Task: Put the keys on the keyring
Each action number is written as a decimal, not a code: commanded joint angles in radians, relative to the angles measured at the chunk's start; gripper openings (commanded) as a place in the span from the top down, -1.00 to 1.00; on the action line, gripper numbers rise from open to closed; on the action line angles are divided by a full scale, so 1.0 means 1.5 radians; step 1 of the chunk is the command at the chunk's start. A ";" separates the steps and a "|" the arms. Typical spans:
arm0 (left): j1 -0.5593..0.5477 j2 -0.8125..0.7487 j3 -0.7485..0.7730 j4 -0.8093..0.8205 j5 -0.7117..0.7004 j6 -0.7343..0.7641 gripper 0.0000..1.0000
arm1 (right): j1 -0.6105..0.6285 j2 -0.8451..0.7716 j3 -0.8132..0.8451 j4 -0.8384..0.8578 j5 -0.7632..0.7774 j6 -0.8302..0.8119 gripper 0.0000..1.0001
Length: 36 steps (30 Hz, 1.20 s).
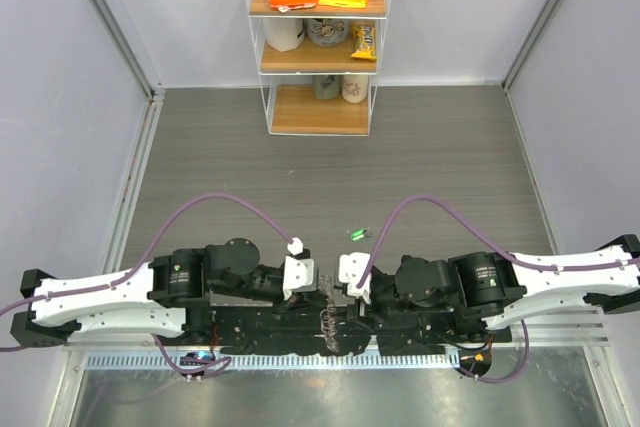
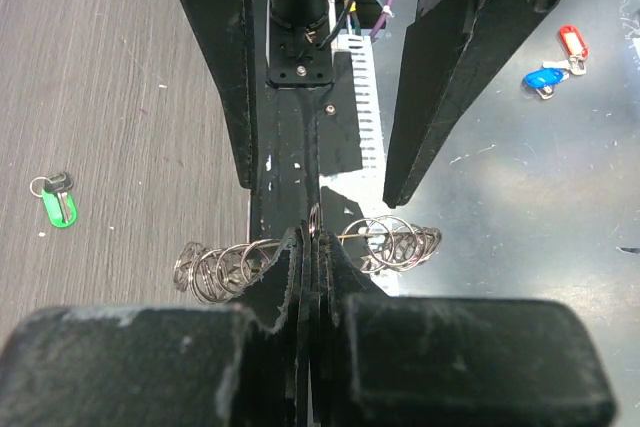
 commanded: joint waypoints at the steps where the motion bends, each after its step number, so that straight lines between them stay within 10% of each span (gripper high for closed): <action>1: -0.006 -0.004 0.038 0.050 0.002 0.003 1.00 | 0.009 0.005 0.030 0.029 0.004 -0.009 -0.12; 23: -0.019 -0.022 0.048 0.055 0.023 -0.004 1.00 | 0.022 0.010 0.030 0.044 0.004 -0.026 0.17; 36: -0.024 -0.004 0.062 0.057 0.023 -0.003 1.00 | 0.035 0.004 0.021 0.059 0.026 -0.040 0.88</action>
